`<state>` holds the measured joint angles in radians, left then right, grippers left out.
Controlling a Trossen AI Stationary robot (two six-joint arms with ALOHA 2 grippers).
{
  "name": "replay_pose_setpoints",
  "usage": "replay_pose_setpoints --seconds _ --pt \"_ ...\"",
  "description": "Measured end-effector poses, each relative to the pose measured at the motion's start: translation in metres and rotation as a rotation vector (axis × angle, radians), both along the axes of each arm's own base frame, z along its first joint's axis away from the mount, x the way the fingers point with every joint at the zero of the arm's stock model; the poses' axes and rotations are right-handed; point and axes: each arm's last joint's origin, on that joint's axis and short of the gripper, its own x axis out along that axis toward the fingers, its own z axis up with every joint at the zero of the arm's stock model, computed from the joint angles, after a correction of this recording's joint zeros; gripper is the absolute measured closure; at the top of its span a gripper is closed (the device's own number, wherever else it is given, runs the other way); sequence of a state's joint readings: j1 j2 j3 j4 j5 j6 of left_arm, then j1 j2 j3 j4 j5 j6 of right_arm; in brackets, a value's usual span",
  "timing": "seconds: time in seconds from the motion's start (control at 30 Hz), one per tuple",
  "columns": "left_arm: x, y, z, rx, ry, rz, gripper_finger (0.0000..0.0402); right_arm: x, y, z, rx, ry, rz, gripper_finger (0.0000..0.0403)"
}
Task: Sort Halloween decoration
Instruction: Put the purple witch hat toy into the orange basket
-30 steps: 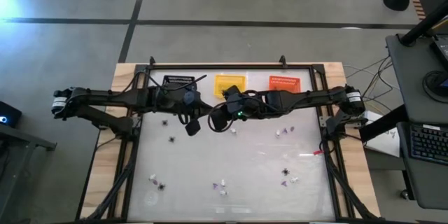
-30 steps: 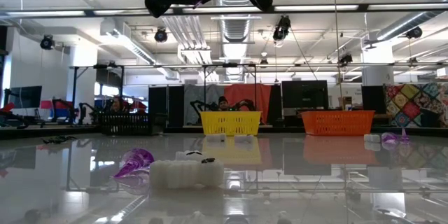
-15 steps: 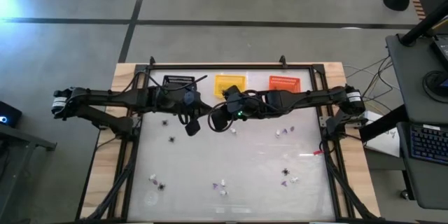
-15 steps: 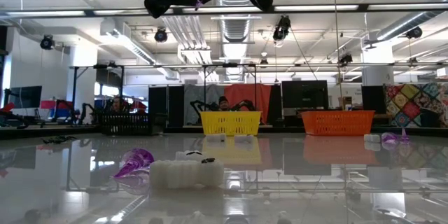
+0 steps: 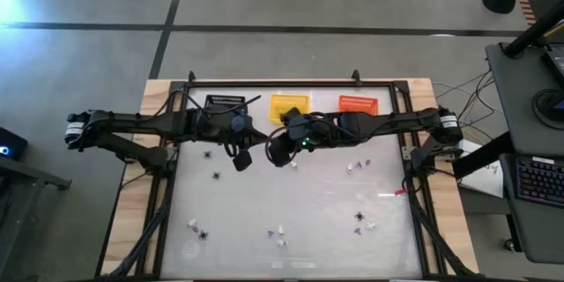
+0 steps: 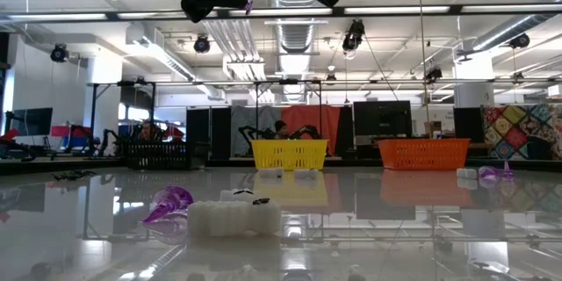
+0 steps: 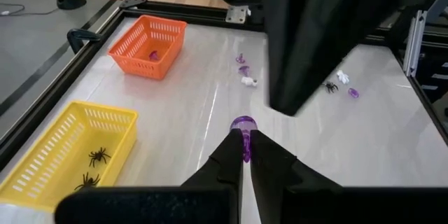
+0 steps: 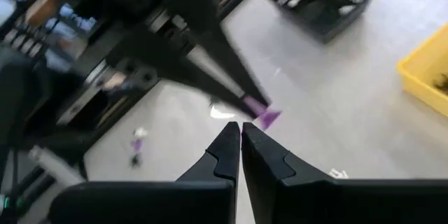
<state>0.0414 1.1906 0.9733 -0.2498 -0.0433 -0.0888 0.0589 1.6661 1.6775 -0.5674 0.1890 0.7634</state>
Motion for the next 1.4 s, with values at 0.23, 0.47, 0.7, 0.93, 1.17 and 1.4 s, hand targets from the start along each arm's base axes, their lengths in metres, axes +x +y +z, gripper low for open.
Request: replay_pose_setpoints --seconds 0.23,0.47,0.7,0.93,1.17,1.4 --pt "-0.005 0.000 0.014 -0.003 0.030 0.001 0.0401 -0.001 0.003 0.001 -0.039 0.009 0.082 0.0364" --pt "-0.012 -0.002 0.034 -0.035 -0.006 -0.053 0.0401 0.000 0.003 0.006 -0.157 -0.015 0.159 0.0303" --pt "-0.016 -0.004 0.045 -0.051 -0.035 -0.088 0.0401 0.004 0.003 0.014 -0.287 -0.083 0.181 0.0269" --pt "-0.015 -0.004 0.045 -0.053 -0.039 -0.102 0.0402 0.005 0.004 0.014 -0.335 -0.083 0.231 0.0259" --pt "-0.014 -0.005 0.048 -0.066 -0.067 -0.147 0.0402 0.005 0.004 0.014 -0.345 -0.082 0.239 0.0272" --pt "-0.010 -0.005 0.046 -0.068 -0.069 -0.149 0.0402 0.005 0.004 0.014 -0.347 -0.080 0.241 0.0297"
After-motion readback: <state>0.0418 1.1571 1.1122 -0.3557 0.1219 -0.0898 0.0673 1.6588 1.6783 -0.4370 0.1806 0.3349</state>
